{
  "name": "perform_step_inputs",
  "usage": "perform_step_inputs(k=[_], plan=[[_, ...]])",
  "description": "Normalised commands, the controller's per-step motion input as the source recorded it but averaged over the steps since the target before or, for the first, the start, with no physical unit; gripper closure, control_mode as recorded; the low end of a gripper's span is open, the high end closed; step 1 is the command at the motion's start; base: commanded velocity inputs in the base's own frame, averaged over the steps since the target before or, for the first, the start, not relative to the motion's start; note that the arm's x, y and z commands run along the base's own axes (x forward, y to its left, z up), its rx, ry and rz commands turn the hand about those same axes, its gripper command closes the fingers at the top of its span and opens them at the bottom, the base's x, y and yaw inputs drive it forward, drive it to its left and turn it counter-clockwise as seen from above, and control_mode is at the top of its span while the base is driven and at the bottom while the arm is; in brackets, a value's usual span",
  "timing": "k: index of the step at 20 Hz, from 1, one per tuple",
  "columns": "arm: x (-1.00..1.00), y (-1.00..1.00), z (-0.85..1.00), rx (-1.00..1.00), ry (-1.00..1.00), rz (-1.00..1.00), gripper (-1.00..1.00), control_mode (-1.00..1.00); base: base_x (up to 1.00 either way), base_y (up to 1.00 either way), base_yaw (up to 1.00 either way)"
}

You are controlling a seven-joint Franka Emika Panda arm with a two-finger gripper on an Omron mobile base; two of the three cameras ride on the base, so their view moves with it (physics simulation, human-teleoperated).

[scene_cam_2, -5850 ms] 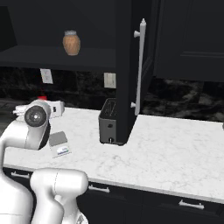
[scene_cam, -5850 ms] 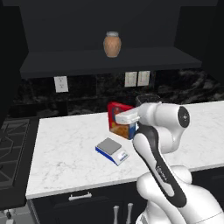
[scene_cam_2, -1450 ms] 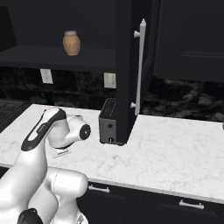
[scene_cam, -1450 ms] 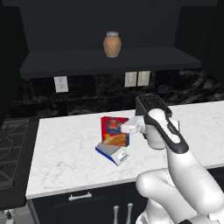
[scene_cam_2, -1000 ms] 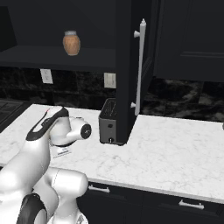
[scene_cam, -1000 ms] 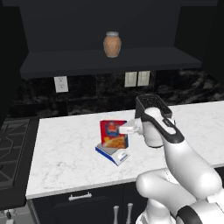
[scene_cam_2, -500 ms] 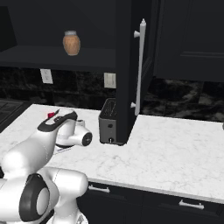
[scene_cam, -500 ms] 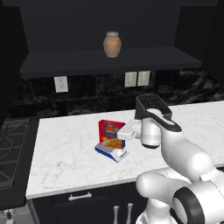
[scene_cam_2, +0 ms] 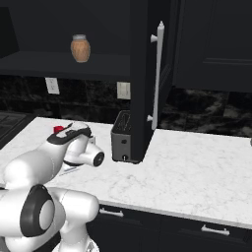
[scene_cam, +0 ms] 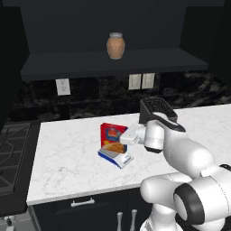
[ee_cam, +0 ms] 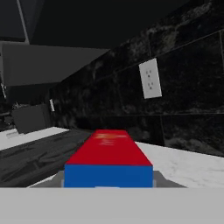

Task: Pick the boxed food and place it on the digital scale for weighing, and close the cabinet.

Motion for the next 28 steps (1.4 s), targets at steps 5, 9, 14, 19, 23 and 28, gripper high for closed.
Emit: perform_step_inputs(k=[5,9,14,19,23,28], plan=[[-0.01,0.03,-0.09,0.04,0.0,0.0,-1.0,-1.0,0.0,0.0,0.0],[0.0,0.01,0.0,0.02,0.0,0.0,-1.0,-1.0,0.0,0.0,0.0],[-0.07,0.0,0.0,0.01,0.0,0.0,-1.0,-1.0,0.0,0.0,0.0],[-0.19,0.0,0.0,0.0,-0.03,0.0,-1.0,-1.0,0.0,0.0,0.0],[-0.36,0.0,0.15,0.0,-0.19,0.0,-1.0,-1.0,0.0,0.0,0.0],[-0.28,0.0,0.13,0.0,-0.14,0.0,-1.0,-1.0,0.0,0.0,0.0]])
